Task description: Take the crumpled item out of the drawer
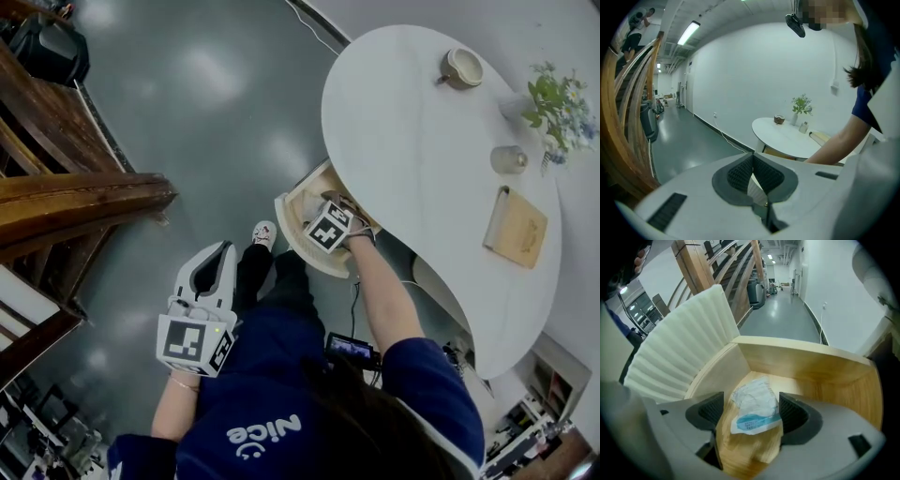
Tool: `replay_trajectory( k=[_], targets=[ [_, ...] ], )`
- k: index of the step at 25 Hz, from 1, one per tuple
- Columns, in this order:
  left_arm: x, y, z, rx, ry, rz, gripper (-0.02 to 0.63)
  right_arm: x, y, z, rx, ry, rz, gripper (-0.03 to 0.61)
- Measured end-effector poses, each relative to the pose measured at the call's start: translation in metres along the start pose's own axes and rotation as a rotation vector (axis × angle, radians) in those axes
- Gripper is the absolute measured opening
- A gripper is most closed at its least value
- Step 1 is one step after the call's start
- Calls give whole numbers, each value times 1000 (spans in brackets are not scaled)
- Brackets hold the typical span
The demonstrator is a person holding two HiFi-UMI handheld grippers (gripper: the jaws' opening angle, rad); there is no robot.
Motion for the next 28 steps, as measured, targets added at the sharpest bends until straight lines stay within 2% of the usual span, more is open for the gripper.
replay_trajectory(
  k=[10,15,18,24,28],
  targets=[
    [-9,1,20,-59,16,-35,3,9,-28,12,-97,68,-23,370],
    [-14,3,28,-70,32,-52,5,11,-32,11,-83,69,-26,367],
    [-14,4,31,-76,35,-54,4,9,-31,9,-76,76,-31,339],
    [-12,2,32,-79,41,-43,4,3,-29,5,-62,85,-11,206],
    [-11,1,34,-88,34,-39,4,2,-27,4,-58,69,0,160]
  ],
)
Point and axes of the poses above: the fingertips, and each gripper's own axes: y backward along the fingers, x to its right, z out of its underside, the point moved 6 cm from there along y, backward along the fingers, and after that the axes turned 3 degrees about -x, right-handed, at the moved point
